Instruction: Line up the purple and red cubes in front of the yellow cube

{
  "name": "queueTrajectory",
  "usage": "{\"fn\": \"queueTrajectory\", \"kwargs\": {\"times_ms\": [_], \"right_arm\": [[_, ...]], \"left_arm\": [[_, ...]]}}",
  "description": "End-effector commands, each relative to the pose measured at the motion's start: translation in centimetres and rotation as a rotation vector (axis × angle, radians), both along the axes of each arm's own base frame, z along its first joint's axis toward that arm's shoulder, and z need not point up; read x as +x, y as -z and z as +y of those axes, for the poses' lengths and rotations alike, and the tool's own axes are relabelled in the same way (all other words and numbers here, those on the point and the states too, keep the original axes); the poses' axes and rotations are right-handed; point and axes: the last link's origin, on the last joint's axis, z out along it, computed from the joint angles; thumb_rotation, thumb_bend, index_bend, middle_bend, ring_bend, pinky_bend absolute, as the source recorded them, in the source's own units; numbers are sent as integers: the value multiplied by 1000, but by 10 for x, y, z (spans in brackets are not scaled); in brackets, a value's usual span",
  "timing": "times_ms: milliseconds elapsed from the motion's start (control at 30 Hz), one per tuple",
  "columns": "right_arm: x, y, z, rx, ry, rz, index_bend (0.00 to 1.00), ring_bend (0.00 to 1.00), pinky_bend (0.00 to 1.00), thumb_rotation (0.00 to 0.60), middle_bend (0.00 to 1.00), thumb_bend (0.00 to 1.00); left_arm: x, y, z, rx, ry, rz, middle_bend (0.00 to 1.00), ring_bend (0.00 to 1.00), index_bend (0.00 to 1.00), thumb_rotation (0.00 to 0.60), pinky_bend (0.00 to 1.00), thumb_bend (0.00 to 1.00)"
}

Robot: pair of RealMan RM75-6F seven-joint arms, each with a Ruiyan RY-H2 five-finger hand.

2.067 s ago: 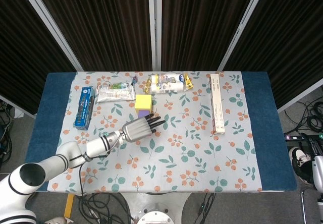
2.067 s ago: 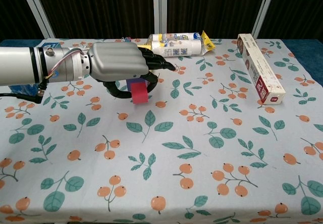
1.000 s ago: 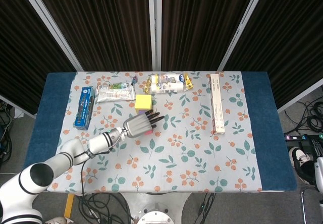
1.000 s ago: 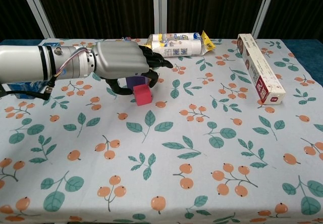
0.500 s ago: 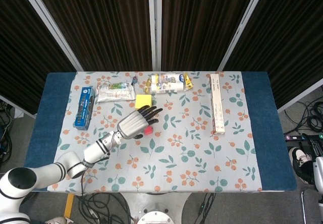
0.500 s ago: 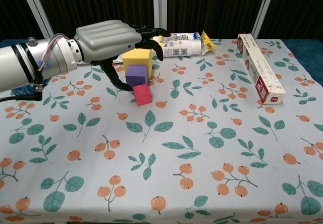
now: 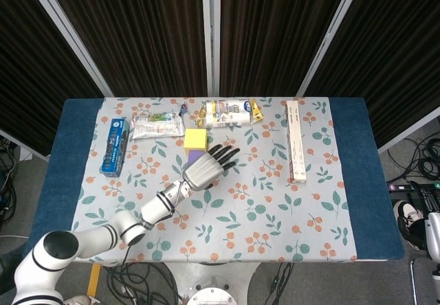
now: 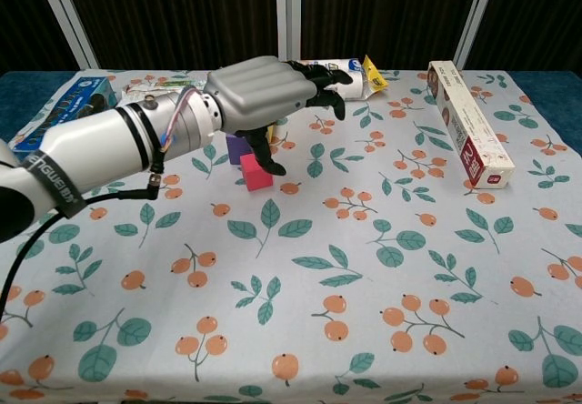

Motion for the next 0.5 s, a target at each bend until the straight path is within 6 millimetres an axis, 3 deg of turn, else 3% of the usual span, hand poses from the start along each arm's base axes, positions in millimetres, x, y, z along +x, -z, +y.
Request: {"fn": "queueTrajectory", "kwargs": {"times_ms": [33,233,500], "right_arm": [[-1,-1,0,-1,3,1,88,134,238,600,139,294],[-2,-2,0,-1,9,2,88,135,238,600,138,293],[-3,-1,-1,1,9,-2,87,134,238,600,136,294]], "left_arm": [[3,8,2,4,6,39,64,79,280,600,143,118],[-2,17,8,24,-9,88,62,78,280,600,140,118],[-13,13,15,53,-8,119,62,79,280,600,138,118]]}}
